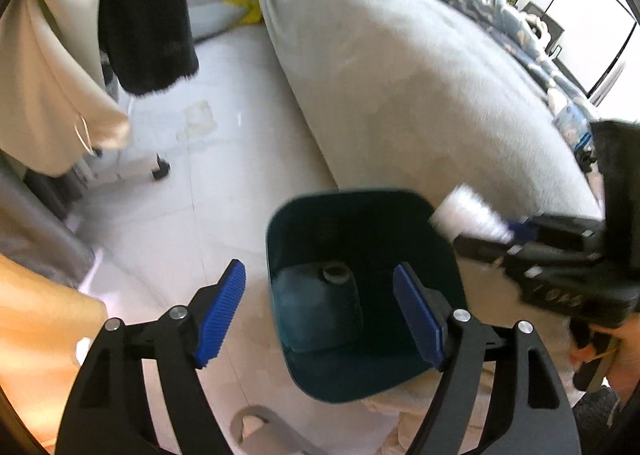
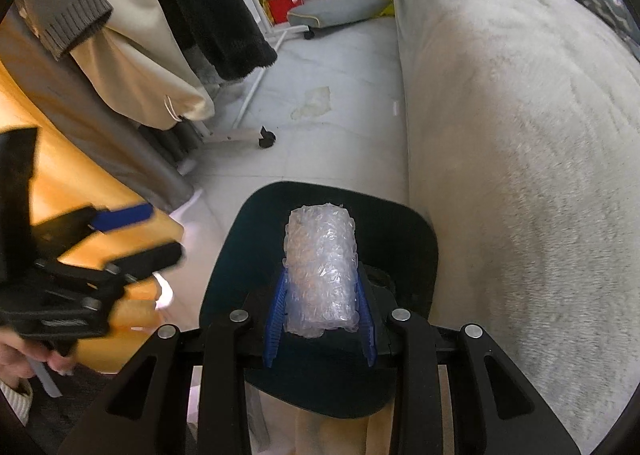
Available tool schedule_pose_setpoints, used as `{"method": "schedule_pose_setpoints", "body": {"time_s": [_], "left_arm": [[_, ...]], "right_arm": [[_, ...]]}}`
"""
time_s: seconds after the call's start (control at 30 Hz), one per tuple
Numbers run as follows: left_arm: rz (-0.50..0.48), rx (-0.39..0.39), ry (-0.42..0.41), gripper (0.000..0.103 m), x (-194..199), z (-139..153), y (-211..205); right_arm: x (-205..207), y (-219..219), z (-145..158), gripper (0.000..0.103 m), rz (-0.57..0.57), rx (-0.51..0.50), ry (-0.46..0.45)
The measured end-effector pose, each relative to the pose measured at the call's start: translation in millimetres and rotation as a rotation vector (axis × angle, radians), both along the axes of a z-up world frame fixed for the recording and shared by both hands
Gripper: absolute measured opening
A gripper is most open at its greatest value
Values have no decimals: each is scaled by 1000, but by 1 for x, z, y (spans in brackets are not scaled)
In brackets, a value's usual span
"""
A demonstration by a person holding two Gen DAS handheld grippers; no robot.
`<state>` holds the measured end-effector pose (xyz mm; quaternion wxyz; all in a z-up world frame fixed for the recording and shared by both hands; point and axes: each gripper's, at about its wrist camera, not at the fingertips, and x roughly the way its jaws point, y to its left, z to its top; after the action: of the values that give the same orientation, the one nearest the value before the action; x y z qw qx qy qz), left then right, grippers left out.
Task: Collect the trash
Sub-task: 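Carry both items to the teal bin and open both tools to drop them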
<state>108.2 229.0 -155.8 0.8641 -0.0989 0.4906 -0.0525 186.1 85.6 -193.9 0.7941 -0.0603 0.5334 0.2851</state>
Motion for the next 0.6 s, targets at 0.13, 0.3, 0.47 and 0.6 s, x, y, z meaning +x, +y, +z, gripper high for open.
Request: {"method": "schedule_pose_setpoints", "body": {"time_s": [0.13, 0.3, 0.47, 0.6], "left_arm": [[5, 19, -99, 79, -4, 23, 2], [15, -2, -156, 79, -2, 40, 6], [36, 1, -216, 79, -4, 59, 7], [34, -8, -264, 86, -6, 74, 7]], "right_arm": [[1, 7, -10, 32, 7, -30, 20], [-1, 12, -20, 33, 23, -63, 41], [-5, 19, -31, 33, 43, -92, 58], [-12, 25, -33, 33, 67, -105, 61]]}}
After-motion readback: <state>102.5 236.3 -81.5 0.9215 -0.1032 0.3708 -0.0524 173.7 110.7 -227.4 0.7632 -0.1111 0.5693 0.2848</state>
